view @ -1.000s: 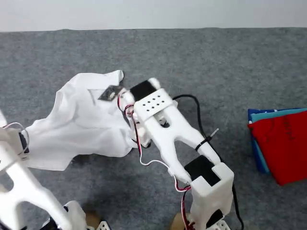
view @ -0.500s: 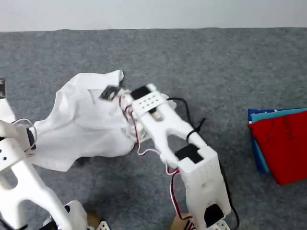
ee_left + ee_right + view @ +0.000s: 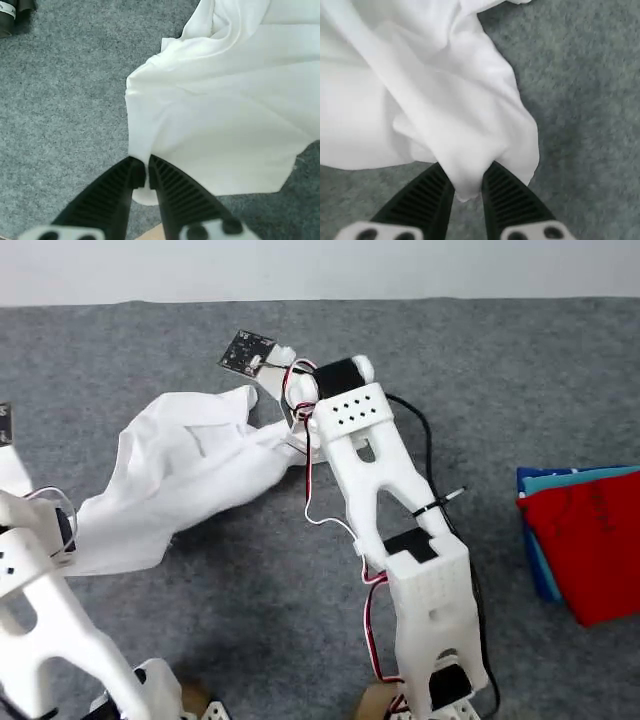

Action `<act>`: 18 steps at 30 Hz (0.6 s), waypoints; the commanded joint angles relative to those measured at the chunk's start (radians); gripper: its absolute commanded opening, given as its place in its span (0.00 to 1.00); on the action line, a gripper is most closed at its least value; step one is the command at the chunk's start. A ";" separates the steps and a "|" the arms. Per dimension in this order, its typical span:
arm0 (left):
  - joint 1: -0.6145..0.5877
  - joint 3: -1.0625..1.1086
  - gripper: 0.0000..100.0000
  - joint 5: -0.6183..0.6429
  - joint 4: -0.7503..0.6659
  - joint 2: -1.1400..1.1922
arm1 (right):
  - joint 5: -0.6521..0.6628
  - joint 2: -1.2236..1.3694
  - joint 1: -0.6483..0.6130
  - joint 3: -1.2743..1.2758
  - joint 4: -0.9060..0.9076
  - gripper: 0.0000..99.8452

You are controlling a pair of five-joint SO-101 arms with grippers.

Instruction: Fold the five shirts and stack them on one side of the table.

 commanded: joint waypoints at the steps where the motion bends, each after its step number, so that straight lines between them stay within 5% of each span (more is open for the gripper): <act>1: 0.005 -0.005 0.00 0.005 -0.017 -0.025 | 0.028 0.045 0.022 -0.054 -0.131 0.01; 8: 0.000 -0.005 0.00 0.005 -0.011 -0.028 | 0.020 0.186 0.076 -0.107 -0.265 0.17; 18: 0.003 -0.005 0.00 0.008 0.002 -0.029 | 0.026 0.354 0.232 -0.440 -0.228 0.18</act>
